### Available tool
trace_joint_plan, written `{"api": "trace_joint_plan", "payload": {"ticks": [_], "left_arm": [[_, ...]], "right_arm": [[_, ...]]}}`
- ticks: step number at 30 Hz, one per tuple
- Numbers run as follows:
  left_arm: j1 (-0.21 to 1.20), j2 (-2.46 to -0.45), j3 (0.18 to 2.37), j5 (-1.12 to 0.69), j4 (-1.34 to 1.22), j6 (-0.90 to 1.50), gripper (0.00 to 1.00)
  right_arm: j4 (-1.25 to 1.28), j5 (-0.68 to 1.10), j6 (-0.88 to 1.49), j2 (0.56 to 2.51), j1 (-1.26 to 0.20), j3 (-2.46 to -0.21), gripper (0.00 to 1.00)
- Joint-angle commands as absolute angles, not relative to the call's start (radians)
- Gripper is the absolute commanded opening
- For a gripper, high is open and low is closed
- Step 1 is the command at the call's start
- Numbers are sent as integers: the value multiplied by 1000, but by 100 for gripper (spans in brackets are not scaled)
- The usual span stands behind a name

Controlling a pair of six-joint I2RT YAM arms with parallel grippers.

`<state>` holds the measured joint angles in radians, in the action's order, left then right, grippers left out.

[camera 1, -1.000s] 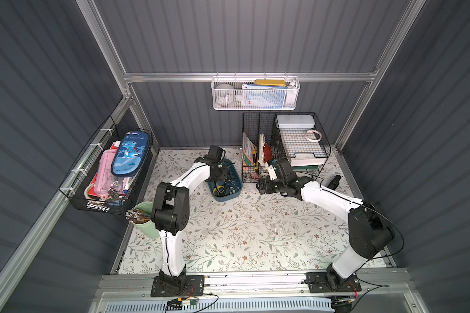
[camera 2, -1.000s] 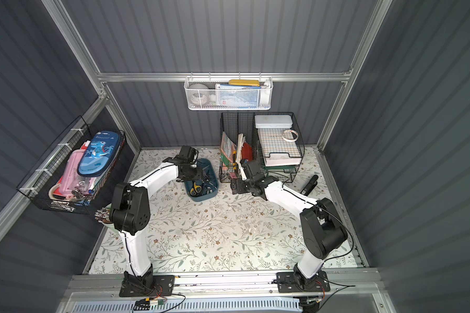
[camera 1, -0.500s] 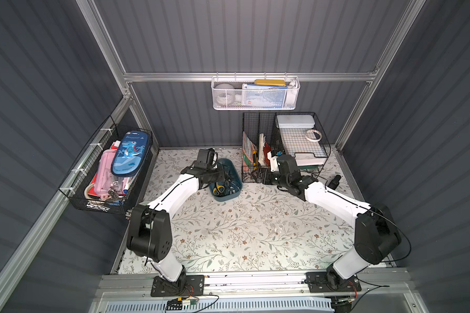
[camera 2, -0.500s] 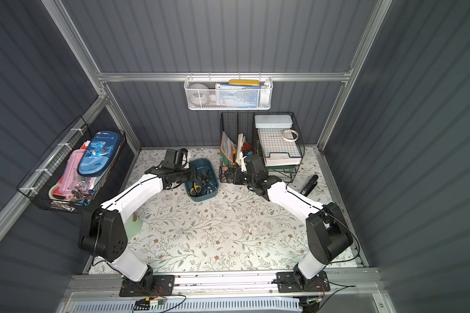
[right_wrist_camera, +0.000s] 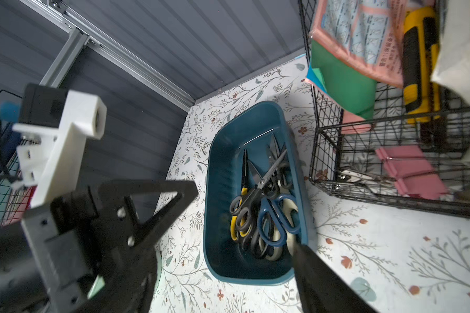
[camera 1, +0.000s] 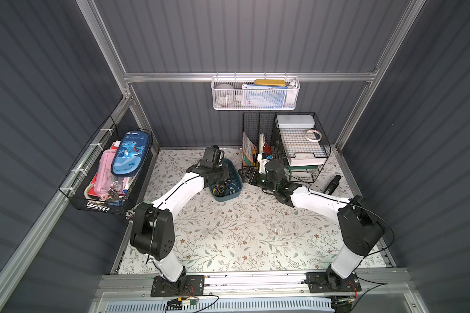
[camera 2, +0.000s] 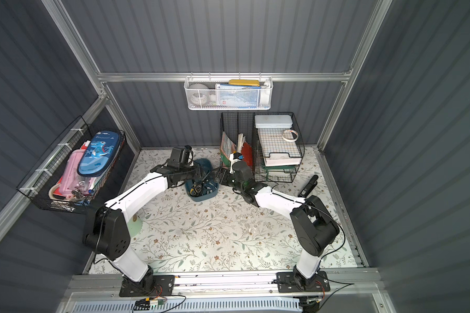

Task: Take the scissors out of the storage box
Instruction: Pick up the scissors from the storage box.

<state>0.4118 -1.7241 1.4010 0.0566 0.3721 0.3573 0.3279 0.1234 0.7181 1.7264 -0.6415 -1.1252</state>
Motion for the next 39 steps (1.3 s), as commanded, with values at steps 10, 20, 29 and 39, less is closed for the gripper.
{"api": "trace_joint_plan", "payload": {"ticks": [10,20,29,39], "left_arm": [[385,-1958,1603,172,668,-11,27],[379,-2012,1556,147,673,-16,27],[354,-2073,1521,86,621,-19,27],[357,-2092,1506,22,643,-68,26]], "right_arm": [[257,121,673,1669,-642,-1072,82],[241,133,669,1676,-642,-1083,82],[233,144,668,1676,-642,-1078,82],[227,162,674,1704,-642,-1098,83]]}}
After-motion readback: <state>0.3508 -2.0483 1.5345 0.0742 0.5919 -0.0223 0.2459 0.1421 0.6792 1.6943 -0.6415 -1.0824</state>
